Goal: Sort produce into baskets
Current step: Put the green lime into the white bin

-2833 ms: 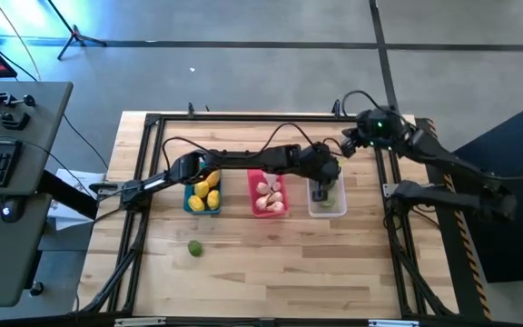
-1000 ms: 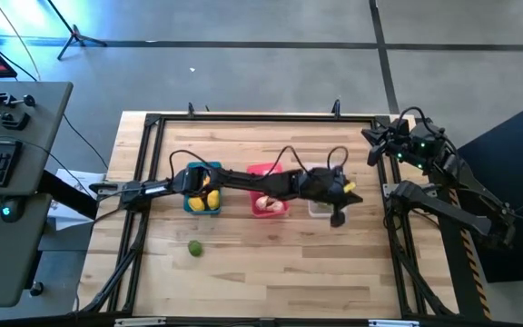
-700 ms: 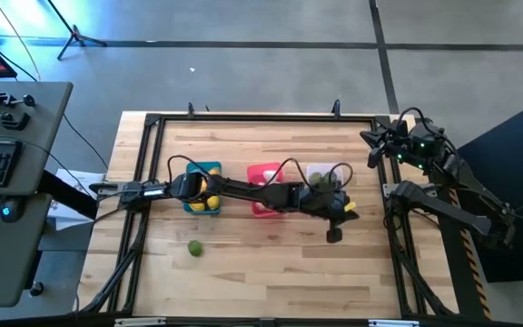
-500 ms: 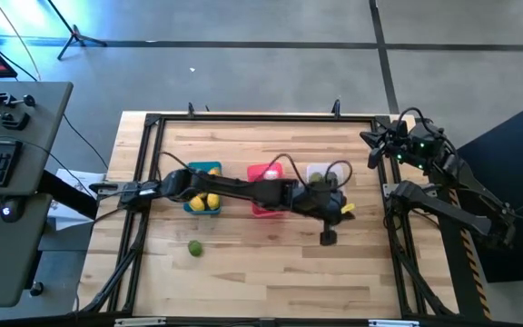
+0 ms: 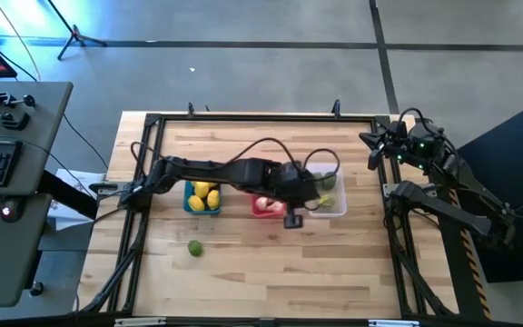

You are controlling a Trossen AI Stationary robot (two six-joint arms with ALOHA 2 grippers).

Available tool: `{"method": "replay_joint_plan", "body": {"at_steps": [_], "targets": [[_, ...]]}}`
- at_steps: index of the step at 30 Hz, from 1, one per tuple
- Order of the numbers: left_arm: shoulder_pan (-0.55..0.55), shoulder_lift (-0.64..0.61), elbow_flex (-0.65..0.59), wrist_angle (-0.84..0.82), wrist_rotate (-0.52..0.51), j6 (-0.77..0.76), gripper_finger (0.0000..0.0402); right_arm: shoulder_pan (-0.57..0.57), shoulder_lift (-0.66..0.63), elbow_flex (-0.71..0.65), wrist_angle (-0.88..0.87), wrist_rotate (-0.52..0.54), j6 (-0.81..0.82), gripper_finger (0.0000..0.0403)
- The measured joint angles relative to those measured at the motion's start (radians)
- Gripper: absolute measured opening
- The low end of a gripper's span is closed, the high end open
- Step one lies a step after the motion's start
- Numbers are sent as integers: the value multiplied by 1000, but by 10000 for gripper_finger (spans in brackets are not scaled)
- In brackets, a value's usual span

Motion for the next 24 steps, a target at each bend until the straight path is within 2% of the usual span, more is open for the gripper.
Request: {"method": "replay_joint_plan", "body": {"at_steps": [7,16,24], "targets": [[-32,-115,0,-315,3,12,0,2,1,0,-9,1,-18,0],[-82,-228,0,-602,20,72,0,2,2,0,-36,5,-26,0],[-87,-286,-32,-607,18,65,0,1,2,0,-40,6,-18,0]]}}
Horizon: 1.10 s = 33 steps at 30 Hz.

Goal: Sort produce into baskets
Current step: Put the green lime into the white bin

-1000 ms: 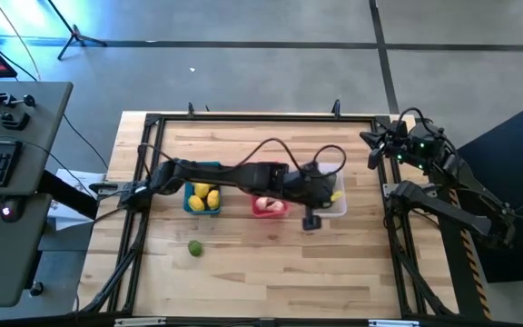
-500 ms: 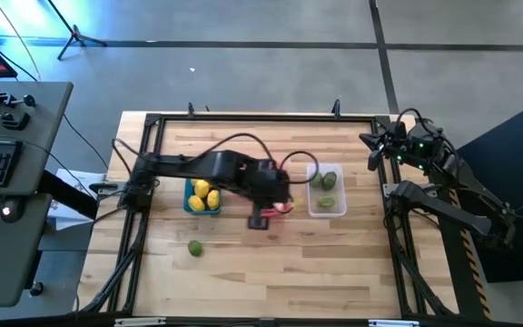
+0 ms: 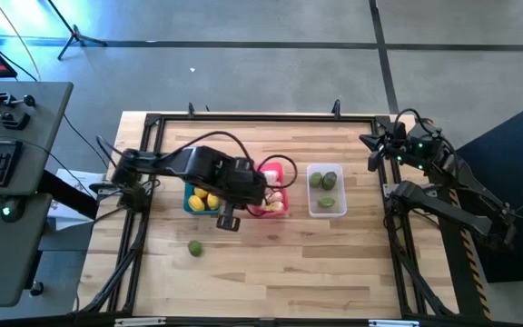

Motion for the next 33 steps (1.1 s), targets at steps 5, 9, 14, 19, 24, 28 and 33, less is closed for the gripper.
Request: {"method": "replay_joint_plan", "body": {"at_steps": [5,9,14,19,24,28,33], "targets": [[-5,-174,-291,64,-10,-77,0,-1,0,0,-2,0,3,0],[-28,-352,-611,259,-10,-179,0,-1,0,0,-7,0,3,0],[-76,-512,-904,321,-1,-239,0,-1,1,0,-7,0,17,0],[-125,-566,-1085,329,78,-190,0,-1,2,0,-11,-1,20,0],[-159,-549,-1172,373,174,-86,0,-1,2,0,-34,-1,21,0],[-194,-541,-1214,458,179,29,3,-1,2,0,-35,-1,21,0],[-249,-538,-1251,534,199,105,36,-1,2,0,-44,-1,25,0]]}}
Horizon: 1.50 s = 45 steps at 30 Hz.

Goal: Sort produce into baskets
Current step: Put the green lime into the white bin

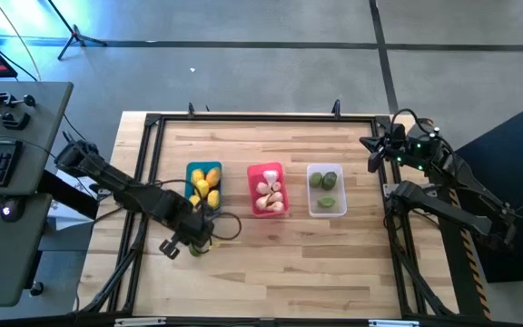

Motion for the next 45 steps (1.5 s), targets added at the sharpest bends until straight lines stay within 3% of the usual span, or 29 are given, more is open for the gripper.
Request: {"method": "replay_joint_plan", "body": {"at_steps": [12,17,22,33,45], "targets": [[-94,121,-5,60,54,-4,201,0,0,0,-6,0,21,0],[-104,191,-5,63,22,-3,239,0,0,0,-10,0,22,0],[-104,276,-5,62,-33,7,244,0,0,0,-22,0,21,0],[-99,377,-5,61,-24,5,240,0,0,0,-31,0,19,0],[-97,372,-5,40,-17,-5,158,0,0,0,-42,0,19,0]]}}
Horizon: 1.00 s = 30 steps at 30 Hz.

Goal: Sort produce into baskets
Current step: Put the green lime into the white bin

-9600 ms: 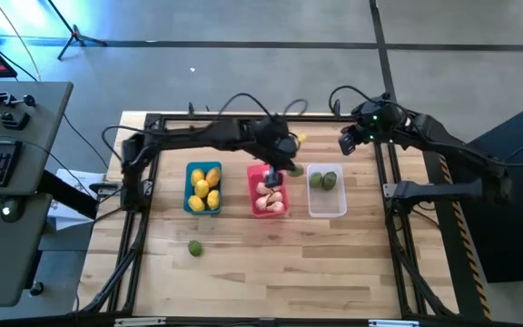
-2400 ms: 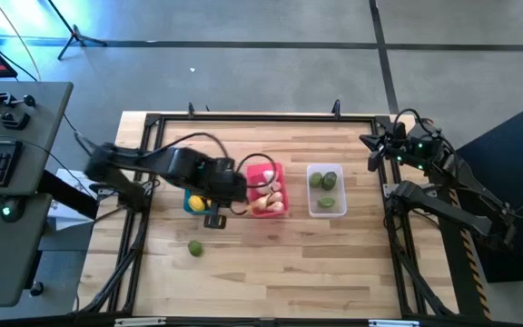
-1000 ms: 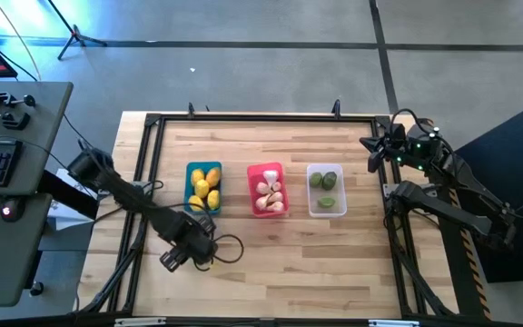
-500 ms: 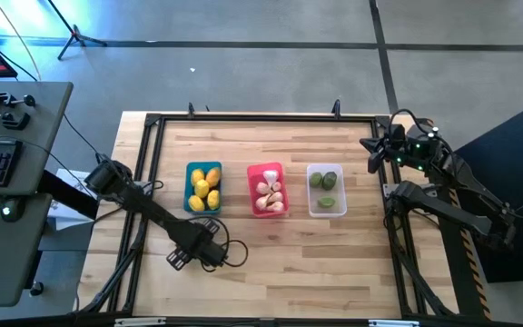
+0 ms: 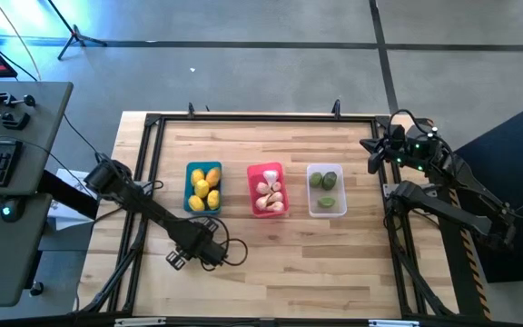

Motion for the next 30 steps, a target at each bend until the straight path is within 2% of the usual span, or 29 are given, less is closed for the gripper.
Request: {"method": "replay_joint_plan", "body": {"at_steps": [8,13,18,21,26,30], "targets": [[44,-47,4,-11,-8,-21,154,0,0,0,-1,0,-30,0],[147,-83,59,-23,-9,-73,154,0,0,0,-1,0,-61,0],[291,-89,197,8,-11,-154,153,0,0,0,-1,0,-84,0],[382,-90,283,108,-12,-212,153,0,0,0,-1,0,-92,0],[509,-70,380,373,-12,-310,152,0,0,0,-1,0,-113,0],[573,19,448,521,-36,-374,152,-1,0,0,-1,0,-118,0]]}}
